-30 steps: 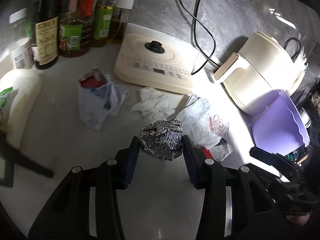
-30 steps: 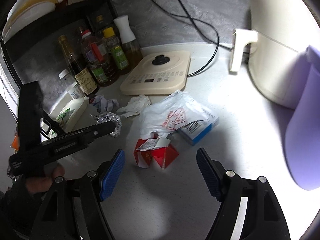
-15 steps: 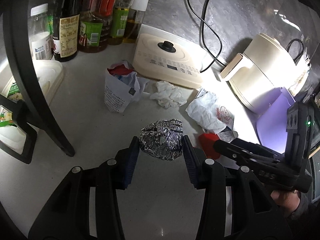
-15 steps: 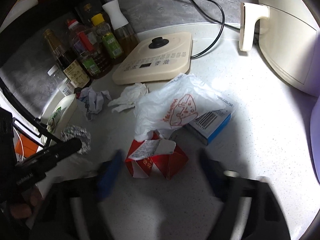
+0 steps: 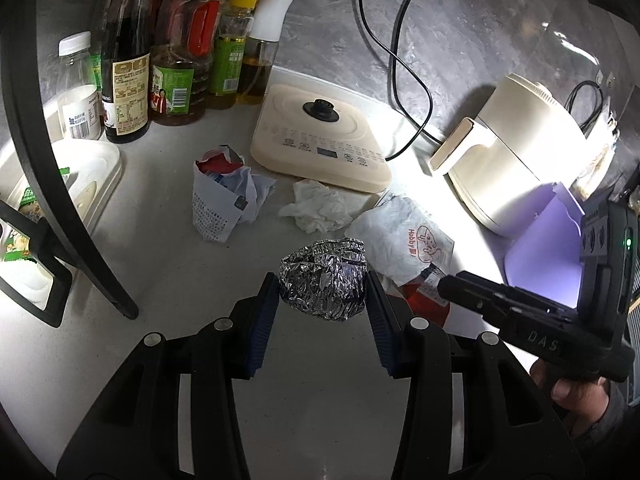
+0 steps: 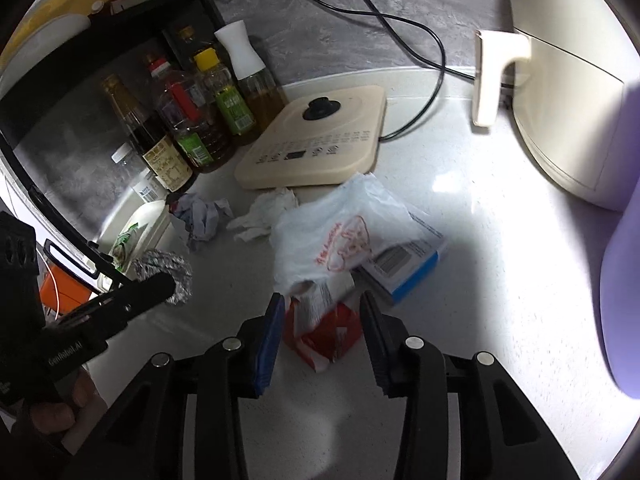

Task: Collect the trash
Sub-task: 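Grasp the red carton with the right tool while the left tool holds the foil ball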

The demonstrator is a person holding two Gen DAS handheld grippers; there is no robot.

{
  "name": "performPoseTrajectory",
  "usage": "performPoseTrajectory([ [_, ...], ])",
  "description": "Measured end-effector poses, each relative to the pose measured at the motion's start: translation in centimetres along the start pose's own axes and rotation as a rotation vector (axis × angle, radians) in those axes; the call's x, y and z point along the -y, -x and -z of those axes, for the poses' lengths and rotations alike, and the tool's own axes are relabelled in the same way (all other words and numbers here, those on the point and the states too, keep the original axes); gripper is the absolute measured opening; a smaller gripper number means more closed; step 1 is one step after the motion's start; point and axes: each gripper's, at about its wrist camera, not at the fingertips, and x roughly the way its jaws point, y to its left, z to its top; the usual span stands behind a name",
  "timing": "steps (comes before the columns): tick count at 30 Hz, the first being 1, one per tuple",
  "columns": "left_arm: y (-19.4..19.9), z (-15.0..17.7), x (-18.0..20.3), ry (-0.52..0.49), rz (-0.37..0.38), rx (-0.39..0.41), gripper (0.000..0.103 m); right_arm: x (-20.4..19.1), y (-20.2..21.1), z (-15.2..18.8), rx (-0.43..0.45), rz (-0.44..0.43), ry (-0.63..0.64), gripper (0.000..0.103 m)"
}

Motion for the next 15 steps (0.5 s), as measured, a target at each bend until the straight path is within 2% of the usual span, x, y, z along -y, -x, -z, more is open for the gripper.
performPoseTrajectory([
  [5, 0.3, 0.2, -0.7, 0.004, -0.015, 0.003, 0.044, -1.2, 0.2, -0.4, 0.000, -0.023, 0.006, 0.046],
  [12, 0.2, 0.7, -2.0, 0.027, -0.025, -0.006, 0.044, -1.7, -0.1, 1.5, -0.040, -0.003, -0.042, 0.052],
  [13, 0.2, 0.7, -2.1, 0.028, -0.023, -0.007, 0.044, -1.9, -0.6, 1.7, -0.053, 0.003, -0.030, 0.050],
  [15, 0.2, 0.6, -2.0, 0.022, -0.017, -0.005, 0.044, -2.0, -1.2, 1.9, -0.071, -0.002, -0.020, 0.026],
])
